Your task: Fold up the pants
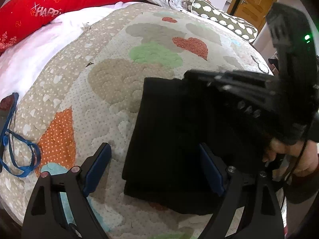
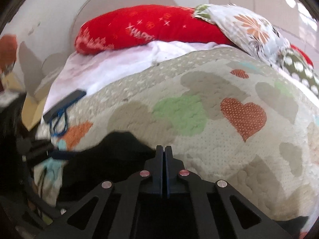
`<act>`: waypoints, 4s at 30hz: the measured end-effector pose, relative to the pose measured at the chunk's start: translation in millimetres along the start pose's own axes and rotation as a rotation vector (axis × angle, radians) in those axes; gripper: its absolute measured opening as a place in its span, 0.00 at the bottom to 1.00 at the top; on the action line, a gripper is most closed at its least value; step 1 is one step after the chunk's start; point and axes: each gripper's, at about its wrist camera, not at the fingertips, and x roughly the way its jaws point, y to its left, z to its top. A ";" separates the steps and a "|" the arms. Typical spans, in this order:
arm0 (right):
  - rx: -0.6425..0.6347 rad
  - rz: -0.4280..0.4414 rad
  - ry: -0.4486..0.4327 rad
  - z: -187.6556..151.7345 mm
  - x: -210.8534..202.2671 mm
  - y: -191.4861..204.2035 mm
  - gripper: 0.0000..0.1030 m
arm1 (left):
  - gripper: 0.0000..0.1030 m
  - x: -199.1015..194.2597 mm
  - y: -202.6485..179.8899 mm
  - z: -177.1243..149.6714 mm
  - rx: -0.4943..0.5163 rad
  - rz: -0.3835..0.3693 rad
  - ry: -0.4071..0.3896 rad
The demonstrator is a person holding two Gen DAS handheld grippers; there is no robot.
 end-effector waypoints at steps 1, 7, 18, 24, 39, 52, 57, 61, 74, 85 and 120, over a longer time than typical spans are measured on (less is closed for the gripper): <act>-0.004 -0.009 0.011 -1.0 5.1 1.4 0.01 | 0.86 0.8 0.4 0.0 0.000 -0.001 0.001; 0.055 -0.002 -0.023 -3.8 -23.3 -6.0 0.08 | 0.86 -2.4 0.8 0.5 0.004 0.006 0.002; 0.167 -0.211 -0.015 -89.0 -110.1 -56.9 0.43 | 0.86 -11.9 -7.6 7.1 0.022 0.029 -0.049; 0.235 -0.240 0.011 -136.1 -131.5 -69.2 0.43 | 0.86 1.5 -11.3 3.1 0.038 0.044 -0.007; 0.330 -0.266 -0.031 -209.5 -205.8 -59.2 0.50 | 0.86 -34.8 -5.9 0.2 -0.020 -0.021 -0.031; 0.501 -0.392 -0.075 -259.7 -261.1 -75.5 0.57 | 0.86 -35.8 -48.0 -8.9 0.044 -0.096 0.002; 0.626 -0.459 -0.107 -292.0 -290.6 -97.2 0.58 | 0.86 -33.5 -76.6 -9.9 0.108 -0.146 0.019; 0.691 -0.469 -0.183 -308.8 -317.1 -105.0 0.60 | 0.86 -33.6 -109.4 -5.8 0.179 -0.183 0.009; 0.776 -0.434 -0.179 -322.5 -321.0 -122.7 0.63 | 0.86 6.0 -286.5 7.3 0.563 -0.416 0.083; 0.864 -0.322 -0.251 -348.8 -310.6 -127.5 0.72 | 0.86 57.8 -419.5 7.1 0.811 -0.525 0.183; 0.629 -0.427 -0.390 -260.8 -332.4 -94.7 0.19 | 0.20 -2.5 -417.0 48.0 0.917 -0.767 0.093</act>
